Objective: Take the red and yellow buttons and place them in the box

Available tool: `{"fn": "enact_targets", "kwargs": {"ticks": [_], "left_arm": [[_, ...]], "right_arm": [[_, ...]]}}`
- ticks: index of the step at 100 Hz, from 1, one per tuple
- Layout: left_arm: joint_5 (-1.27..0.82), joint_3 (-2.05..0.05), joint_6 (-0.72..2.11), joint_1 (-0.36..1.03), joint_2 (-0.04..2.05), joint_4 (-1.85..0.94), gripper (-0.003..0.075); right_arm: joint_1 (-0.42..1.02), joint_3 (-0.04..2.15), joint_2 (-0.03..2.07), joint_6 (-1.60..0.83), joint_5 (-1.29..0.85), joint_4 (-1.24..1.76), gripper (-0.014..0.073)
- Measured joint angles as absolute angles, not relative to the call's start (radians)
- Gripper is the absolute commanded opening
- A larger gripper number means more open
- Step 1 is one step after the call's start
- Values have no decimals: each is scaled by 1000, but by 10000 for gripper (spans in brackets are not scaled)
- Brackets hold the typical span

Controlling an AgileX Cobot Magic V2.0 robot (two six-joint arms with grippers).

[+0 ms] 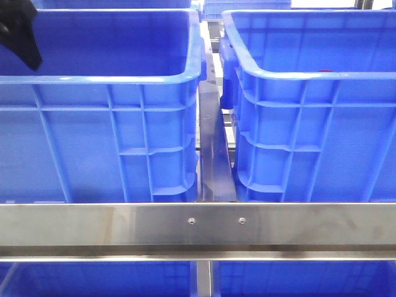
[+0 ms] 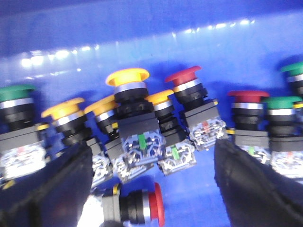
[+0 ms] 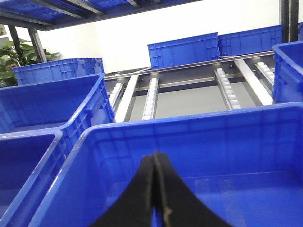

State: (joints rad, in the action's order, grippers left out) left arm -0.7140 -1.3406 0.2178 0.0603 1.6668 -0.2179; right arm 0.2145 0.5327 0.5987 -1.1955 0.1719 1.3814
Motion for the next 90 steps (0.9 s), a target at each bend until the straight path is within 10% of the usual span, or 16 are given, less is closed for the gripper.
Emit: {"fn": "enact_targets", "kwargs": {"ticks": [77, 90], "left_arm": [[-636, -1347, 218, 60, 1842, -218, 489], [-631, -1347, 218, 60, 1842, -218, 353]], "right_arm": [[215, 533, 599, -1196, 172, 1381, -116], [215, 533, 599, -1196, 172, 1381, -116]]}}
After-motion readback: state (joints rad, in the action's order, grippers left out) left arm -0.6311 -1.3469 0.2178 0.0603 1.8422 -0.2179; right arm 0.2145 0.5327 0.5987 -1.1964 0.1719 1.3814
